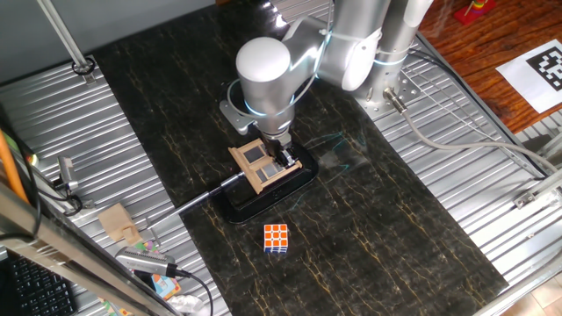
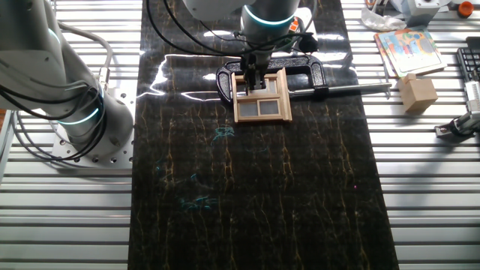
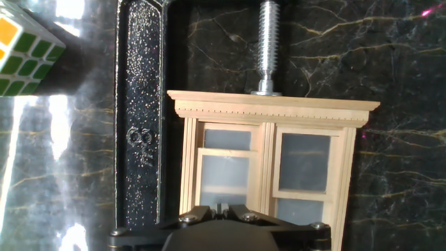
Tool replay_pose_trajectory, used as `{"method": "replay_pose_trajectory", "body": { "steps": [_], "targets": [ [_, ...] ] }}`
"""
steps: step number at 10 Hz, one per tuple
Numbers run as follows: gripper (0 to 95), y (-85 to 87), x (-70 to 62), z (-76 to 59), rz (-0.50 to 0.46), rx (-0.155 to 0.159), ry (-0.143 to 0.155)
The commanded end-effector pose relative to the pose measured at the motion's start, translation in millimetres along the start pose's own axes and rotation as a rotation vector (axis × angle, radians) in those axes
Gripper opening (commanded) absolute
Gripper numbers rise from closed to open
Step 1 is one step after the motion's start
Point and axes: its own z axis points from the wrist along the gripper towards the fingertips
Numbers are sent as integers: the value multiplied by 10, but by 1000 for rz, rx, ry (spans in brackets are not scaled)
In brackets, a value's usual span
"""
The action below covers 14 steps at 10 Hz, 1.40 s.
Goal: Close a sliding window
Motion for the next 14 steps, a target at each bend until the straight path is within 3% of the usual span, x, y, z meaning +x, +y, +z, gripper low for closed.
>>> {"method": "replay_pose_trajectory", "body": {
  "steps": [1, 14],
  "targets": [
    [0, -4, -29, -7, 1, -3, 2],
    [0, -6, -24, 10, -1, -8, 12]
  ]
}}
